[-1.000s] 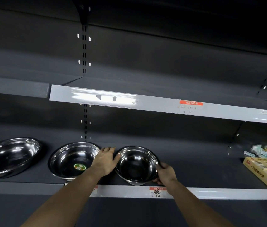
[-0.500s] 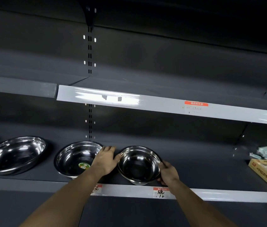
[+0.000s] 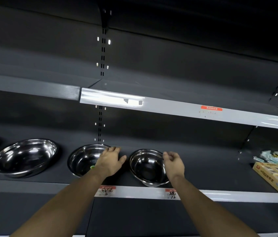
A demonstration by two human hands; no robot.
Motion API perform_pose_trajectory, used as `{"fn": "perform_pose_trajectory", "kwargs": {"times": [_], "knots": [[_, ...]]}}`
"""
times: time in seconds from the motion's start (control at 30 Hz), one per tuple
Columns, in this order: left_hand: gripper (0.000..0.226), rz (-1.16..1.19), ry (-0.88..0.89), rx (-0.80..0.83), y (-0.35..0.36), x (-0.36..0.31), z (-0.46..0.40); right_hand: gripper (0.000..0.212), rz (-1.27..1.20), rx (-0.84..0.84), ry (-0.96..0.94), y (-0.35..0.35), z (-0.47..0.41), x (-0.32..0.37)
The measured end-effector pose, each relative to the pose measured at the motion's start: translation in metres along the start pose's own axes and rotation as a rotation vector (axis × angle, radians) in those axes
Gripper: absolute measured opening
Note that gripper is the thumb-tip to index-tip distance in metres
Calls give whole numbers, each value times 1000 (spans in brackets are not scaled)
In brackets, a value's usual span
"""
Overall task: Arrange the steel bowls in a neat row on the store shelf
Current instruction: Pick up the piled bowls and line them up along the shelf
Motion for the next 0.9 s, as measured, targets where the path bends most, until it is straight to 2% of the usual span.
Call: {"fn": "perform_pose_trajectory", "kwargs": {"times": [0.1,0.23,0.33,0.4,0.63,0.77,0.9], "knots": [[64,-34,-5,-4,-10,10,8,50,101,105,-24,26,12,15],[61,-81,-30,4,-21,22,27,65,394,231,-111,54,34,28],[59,-110,-50,5,-29,30,44,67,612,297,-197,71,53,33],[58,-114,-78,6,-34,35,57,64,669,312,-246,77,66,38],[57,-94,-161,-17,-47,48,112,47,461,332,-290,90,110,53],[60,-105,-190,-14,-54,65,136,54,343,396,-186,106,132,44],[60,-109,-203,-25,-66,85,140,63,418,465,-155,127,146,37]]}}
Point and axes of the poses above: each hand's wrist, its own z-axis away from the middle knuckle, its own y-axis out of the palm, x = y × z, the point moved 10 cm from there along -z, towards the middle knuckle, and after that the axes turned 1 degree about z, right-handed, at the moved point
